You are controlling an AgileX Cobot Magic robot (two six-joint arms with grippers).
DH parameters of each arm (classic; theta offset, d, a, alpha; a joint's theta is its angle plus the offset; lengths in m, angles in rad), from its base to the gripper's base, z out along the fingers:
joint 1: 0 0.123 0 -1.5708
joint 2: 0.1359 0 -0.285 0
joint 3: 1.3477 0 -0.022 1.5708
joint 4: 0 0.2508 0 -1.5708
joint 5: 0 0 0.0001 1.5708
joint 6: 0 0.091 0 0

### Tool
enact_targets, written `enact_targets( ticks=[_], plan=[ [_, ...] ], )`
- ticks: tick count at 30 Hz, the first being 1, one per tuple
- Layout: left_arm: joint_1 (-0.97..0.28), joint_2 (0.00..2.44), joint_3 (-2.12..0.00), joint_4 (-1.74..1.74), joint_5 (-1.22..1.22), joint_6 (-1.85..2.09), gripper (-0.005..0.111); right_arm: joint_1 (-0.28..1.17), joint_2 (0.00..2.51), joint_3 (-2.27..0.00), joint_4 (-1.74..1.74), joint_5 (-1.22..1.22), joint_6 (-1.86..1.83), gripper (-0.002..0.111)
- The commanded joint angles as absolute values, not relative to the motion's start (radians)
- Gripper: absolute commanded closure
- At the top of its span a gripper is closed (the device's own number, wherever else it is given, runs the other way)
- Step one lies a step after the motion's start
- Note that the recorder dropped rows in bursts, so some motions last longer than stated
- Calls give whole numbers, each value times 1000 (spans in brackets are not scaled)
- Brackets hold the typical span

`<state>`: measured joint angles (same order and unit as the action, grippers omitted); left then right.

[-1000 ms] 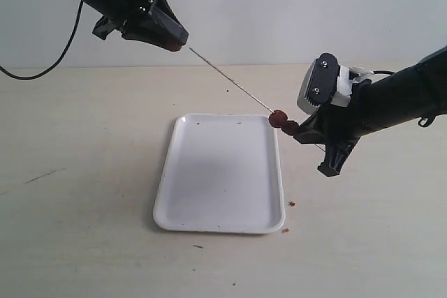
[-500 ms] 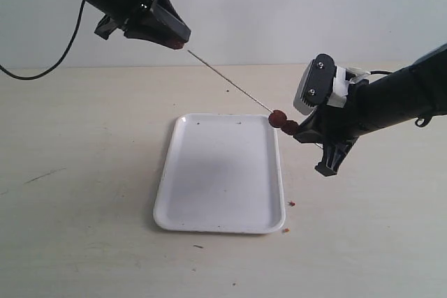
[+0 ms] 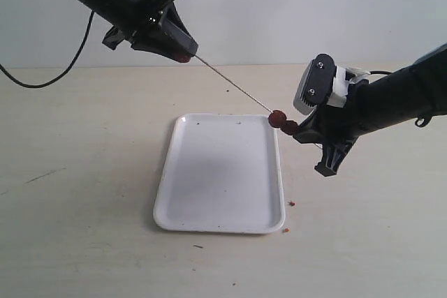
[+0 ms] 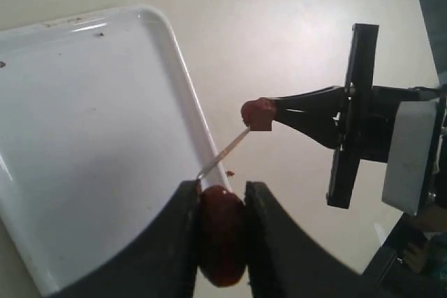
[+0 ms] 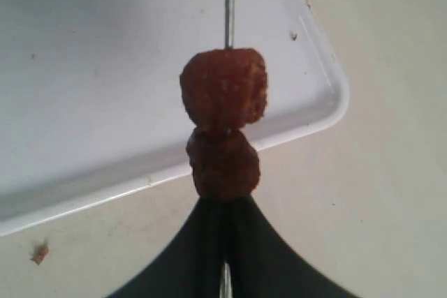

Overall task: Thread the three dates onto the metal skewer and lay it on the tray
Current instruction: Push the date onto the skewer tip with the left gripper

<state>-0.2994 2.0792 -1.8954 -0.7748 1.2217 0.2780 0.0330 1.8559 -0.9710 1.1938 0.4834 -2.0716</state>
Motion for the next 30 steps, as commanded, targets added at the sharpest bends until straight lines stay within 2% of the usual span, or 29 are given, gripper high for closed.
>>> enact_targets(
  ticks=[1, 14, 30],
  plan=[
    [-301, 2069, -1893, -775, 1221, 286, 85, 35, 1849, -967, 1198, 505, -2065, 108],
    [-258, 2069, -1895, -774, 1221, 286, 85, 35, 1849, -967, 1196, 505, -2065, 108],
    [-266, 2069, -1895, -841, 1221, 303, 85, 35, 1849, -967, 1196, 526, -2065, 108]
  ],
)
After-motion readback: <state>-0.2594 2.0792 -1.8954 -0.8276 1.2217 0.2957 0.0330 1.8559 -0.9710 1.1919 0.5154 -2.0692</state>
